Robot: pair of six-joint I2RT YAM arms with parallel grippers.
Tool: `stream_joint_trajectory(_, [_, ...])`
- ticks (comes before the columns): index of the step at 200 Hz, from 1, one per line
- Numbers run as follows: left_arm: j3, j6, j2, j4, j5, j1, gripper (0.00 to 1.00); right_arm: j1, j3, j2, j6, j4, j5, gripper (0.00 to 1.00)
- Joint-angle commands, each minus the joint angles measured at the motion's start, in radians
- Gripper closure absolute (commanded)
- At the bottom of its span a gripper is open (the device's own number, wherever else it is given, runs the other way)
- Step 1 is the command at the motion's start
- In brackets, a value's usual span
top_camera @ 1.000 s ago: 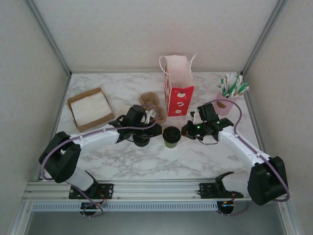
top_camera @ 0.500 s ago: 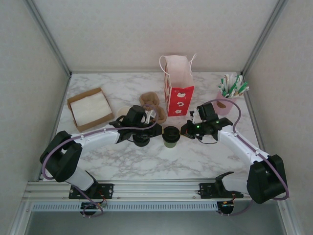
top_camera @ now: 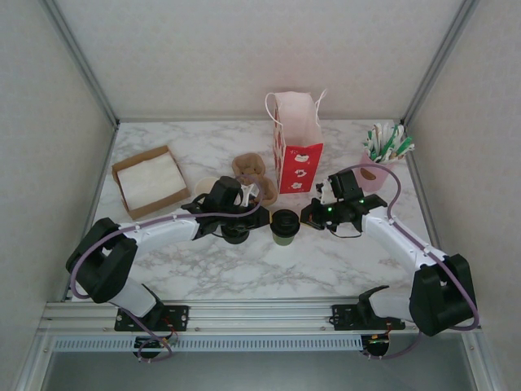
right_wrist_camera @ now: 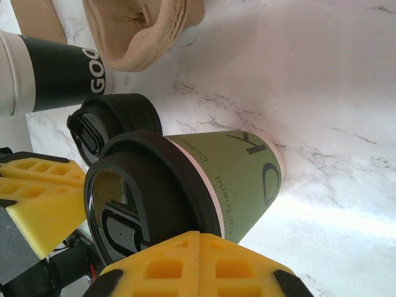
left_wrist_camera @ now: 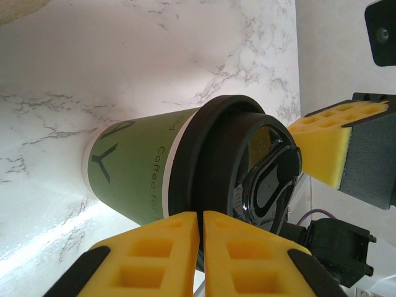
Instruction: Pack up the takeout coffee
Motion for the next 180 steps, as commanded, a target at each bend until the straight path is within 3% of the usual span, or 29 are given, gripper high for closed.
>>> stream_joint_trajectory(1, [-0.005, -0.001, 0.014, -0.052, -0.014, -0.016, 0.88, 0.01, -0.001, 0.041, -0.003, -0.007, 0.005, 1.0])
stream_joint_trajectory(95, [0.013, -0.038, -0.03, -0.072, -0.049, -0.069, 0.82, 0.01, 0.059, 0.087, -0.023, -0.015, 0.011, 1.0])
stream_joint_trajectory(180, [0.012, -0.035, -0.109, -0.135, -0.095, -0.054, 0.77, 0.008, 0.111, -0.007, -0.054, -0.135, 0.133, 1.0])
